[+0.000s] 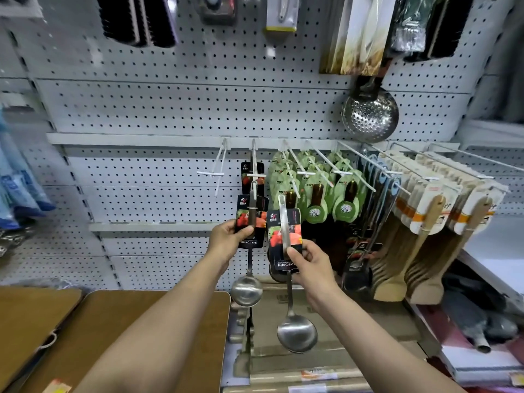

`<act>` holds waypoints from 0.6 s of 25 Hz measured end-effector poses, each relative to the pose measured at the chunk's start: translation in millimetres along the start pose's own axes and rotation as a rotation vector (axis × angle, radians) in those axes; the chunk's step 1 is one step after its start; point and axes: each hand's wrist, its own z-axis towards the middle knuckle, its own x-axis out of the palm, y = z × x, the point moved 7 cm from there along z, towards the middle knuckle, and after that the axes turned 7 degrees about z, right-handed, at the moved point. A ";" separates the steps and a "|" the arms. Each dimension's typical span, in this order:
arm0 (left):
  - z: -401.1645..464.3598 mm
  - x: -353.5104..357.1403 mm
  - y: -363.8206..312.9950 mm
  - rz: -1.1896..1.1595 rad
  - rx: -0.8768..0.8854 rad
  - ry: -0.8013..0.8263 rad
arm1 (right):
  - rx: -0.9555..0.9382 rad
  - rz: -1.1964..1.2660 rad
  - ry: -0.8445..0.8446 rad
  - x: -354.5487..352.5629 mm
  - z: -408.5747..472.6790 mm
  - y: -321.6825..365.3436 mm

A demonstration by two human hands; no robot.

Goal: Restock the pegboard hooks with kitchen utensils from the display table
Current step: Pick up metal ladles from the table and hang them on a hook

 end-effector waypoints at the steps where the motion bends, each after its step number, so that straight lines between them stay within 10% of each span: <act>1: 8.8 0.8 -1.7 -0.002 -0.005 -0.001 | 0.003 -0.004 0.009 2.4 2.7 -0.9; 15: 108.5 16.5 -10.8 0.000 0.031 0.048 | -0.015 -0.021 0.031 4.7 27.7 -1.9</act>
